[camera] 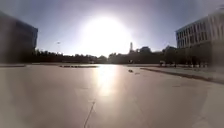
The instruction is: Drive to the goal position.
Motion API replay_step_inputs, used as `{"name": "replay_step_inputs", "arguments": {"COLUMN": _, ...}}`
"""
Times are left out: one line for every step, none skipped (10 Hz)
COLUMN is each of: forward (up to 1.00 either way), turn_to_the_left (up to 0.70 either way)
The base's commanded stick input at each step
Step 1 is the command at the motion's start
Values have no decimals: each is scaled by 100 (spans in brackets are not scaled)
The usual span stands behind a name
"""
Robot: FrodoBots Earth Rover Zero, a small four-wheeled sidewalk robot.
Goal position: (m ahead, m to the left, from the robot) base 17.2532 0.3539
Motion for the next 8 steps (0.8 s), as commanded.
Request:
{"name": "replay_step_inputs", "arguments": {"forward": 70, "turn_to_the_left": 0}}
{"name": "replay_step_inputs", "arguments": {"forward": 70, "turn_to_the_left": 0}}
{"name": "replay_step_inputs", "arguments": {"forward": 70, "turn_to_the_left": 0}}
{"name": "replay_step_inputs", "arguments": {"forward": 70, "turn_to_the_left": 0}}
{"name": "replay_step_inputs", "arguments": {"forward": 70, "turn_to_the_left": 0}}
{"name": "replay_step_inputs", "arguments": {"forward": 70, "turn_to_the_left": 0}}
{"name": "replay_step_inputs", "arguments": {"forward": 70, "turn_to_the_left": 0}}
{"name": "replay_step_inputs", "arguments": {"forward": 70, "turn_to_the_left": 0}}
